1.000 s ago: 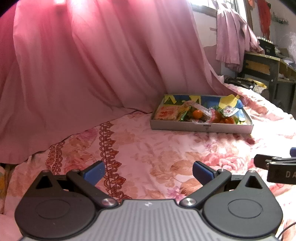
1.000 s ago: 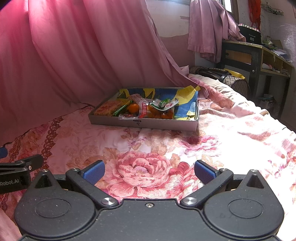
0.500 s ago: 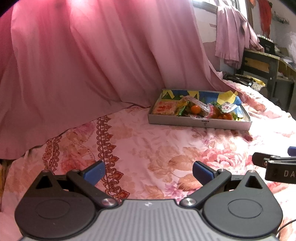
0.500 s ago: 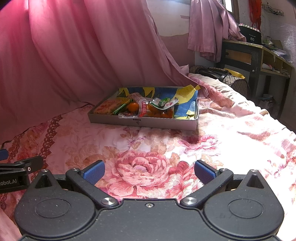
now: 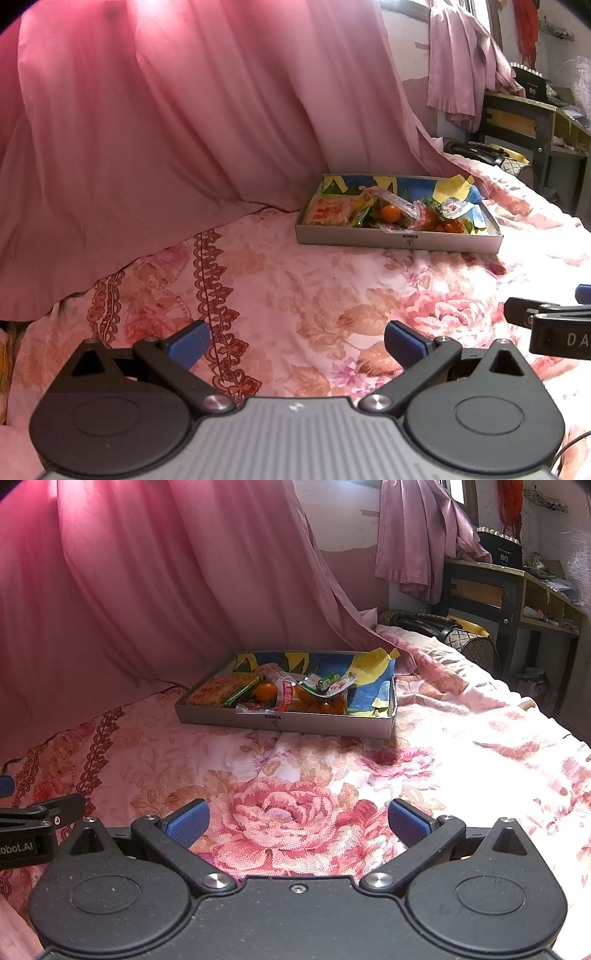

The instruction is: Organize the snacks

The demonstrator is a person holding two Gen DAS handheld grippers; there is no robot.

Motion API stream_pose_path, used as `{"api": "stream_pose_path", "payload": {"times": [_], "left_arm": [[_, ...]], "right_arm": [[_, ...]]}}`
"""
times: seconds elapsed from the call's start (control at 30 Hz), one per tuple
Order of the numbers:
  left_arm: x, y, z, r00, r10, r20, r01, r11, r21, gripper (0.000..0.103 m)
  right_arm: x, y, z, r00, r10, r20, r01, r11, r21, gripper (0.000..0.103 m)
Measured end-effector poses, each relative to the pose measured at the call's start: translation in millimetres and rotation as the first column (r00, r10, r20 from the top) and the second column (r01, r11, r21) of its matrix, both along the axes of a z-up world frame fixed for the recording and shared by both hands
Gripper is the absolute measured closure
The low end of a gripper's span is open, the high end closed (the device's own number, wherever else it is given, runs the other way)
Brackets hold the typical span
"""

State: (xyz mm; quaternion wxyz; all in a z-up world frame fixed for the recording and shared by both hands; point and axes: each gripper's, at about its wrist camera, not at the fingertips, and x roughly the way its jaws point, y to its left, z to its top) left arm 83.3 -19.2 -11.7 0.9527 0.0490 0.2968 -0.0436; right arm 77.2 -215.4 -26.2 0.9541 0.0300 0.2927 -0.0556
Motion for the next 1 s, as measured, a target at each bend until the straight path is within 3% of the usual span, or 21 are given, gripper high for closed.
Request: {"api": "stream_pose_path", "payload": {"times": [1.0], "left_arm": [[0.4,-1.3,-1.3,1.0,-0.012,-0.015,0.012,1.0,-0.002,0.0]], "right_arm": [[0.9,0.7,-0.2,1.0,0.0,-0.005,0.0,1.0,-0.003,0.001]]}}
